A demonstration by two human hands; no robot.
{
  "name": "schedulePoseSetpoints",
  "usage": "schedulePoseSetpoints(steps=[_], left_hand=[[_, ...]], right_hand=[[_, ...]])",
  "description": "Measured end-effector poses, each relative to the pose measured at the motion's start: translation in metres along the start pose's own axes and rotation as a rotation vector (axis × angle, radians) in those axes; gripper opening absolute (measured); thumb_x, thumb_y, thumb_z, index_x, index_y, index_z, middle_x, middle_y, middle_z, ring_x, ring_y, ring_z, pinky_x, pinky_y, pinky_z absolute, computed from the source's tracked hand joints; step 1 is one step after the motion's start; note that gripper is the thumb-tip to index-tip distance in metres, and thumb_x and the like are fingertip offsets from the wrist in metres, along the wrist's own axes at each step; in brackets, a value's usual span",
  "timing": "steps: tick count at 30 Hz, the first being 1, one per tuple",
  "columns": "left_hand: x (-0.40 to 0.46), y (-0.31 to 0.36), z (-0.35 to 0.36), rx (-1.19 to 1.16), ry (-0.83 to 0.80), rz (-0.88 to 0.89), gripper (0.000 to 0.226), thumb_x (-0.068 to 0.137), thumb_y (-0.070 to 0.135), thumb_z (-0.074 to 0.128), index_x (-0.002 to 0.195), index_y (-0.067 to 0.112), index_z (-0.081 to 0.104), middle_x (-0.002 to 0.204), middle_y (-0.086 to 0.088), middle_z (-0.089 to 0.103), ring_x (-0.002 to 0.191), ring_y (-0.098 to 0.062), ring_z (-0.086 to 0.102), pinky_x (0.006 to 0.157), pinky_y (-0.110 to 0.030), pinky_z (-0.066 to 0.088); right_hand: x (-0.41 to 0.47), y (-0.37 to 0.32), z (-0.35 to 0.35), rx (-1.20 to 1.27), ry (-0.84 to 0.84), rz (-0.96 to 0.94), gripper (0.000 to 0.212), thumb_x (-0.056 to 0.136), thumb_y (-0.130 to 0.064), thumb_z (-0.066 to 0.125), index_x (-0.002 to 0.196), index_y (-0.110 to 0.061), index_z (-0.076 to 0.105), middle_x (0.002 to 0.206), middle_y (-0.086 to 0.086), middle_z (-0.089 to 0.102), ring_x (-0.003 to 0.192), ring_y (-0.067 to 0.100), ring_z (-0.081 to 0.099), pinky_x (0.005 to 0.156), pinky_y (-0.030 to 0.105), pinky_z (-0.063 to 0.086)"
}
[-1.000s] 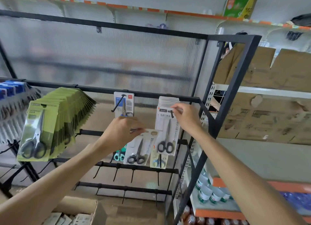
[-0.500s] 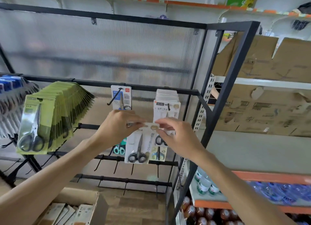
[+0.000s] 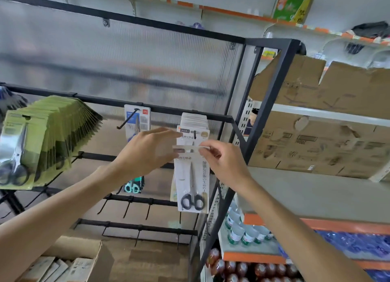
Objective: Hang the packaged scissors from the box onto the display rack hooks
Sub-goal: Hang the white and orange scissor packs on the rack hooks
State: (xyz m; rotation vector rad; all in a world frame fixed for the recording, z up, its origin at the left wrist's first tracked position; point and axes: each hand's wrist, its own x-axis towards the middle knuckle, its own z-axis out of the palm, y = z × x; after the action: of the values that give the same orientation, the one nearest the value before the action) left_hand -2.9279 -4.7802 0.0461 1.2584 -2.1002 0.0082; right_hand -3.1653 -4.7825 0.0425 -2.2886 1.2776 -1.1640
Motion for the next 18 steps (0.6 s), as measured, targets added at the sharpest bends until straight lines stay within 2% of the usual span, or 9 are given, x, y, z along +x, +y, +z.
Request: schedulePoseSetpoints(steps=[5, 9, 11, 15, 18], left_hand=[[-0.001, 0.006, 0.006, 0.024, -0.069, -0.025, 0.062, 0.088, 0.036, 0.072, 0.143, 0.040, 0.044, 0.138, 0.011, 0.056, 0.114, -0.016, 0.060, 0.094, -0.036, 0.052], [0.002, 0.011, 0.008, 0.016, -0.107, -0.067, 0.072, 0.087, 0.033, 0.073, 0.147, 0.039, 0.035, 0.146, 0.009, 0.050, 0.125, -0.020, 0.055, 0.101, -0.045, 0.049], [0.003, 0.011, 0.010, 0.034, -0.124, -0.102, 0.080, 0.086, 0.032, 0.074, 0.151, 0.035, 0.028, 0.150, 0.007, 0.046, 0.128, -0.022, 0.053, 0.104, -0.045, 0.047], [0.014, 0.005, 0.012, 0.064, -0.214, -0.185, 0.084, 0.086, 0.032, 0.073, 0.154, 0.021, 0.024, 0.156, -0.002, 0.038, 0.134, -0.030, 0.046, 0.106, -0.042, 0.040], [0.027, -0.003, 0.016, 0.077, -0.280, -0.216, 0.088, 0.085, 0.028, 0.074, 0.154, 0.014, 0.021, 0.157, -0.008, 0.035, 0.137, -0.033, 0.042, 0.107, -0.043, 0.039]], right_hand=[[0.026, 0.014, -0.002, -0.013, 0.083, 0.099, 0.016, 0.097, -0.022, 0.063, 0.101, -0.013, 0.075, 0.086, -0.013, 0.070, 0.076, -0.011, 0.061, 0.066, 0.002, 0.042], [0.040, 0.026, 0.011, -0.053, 0.065, 0.196, 0.021, 0.098, -0.025, 0.061, 0.110, -0.012, 0.073, 0.101, -0.005, 0.072, 0.084, -0.002, 0.060, 0.067, 0.003, 0.040], [0.043, 0.029, 0.018, -0.074, 0.063, 0.201, 0.022, 0.099, -0.028, 0.061, 0.109, -0.012, 0.072, 0.100, -0.006, 0.070, 0.081, -0.004, 0.056, 0.064, 0.004, 0.037], [0.055, 0.033, 0.026, -0.111, 0.079, 0.234, 0.023, 0.099, -0.029, 0.061, 0.110, -0.012, 0.072, 0.100, -0.004, 0.071, 0.083, 0.002, 0.057, 0.062, 0.008, 0.034], [0.059, 0.035, 0.029, -0.130, 0.113, 0.247, 0.018, 0.098, -0.026, 0.063, 0.103, -0.012, 0.073, 0.093, -0.004, 0.071, 0.081, 0.004, 0.061, 0.062, 0.010, 0.037]])
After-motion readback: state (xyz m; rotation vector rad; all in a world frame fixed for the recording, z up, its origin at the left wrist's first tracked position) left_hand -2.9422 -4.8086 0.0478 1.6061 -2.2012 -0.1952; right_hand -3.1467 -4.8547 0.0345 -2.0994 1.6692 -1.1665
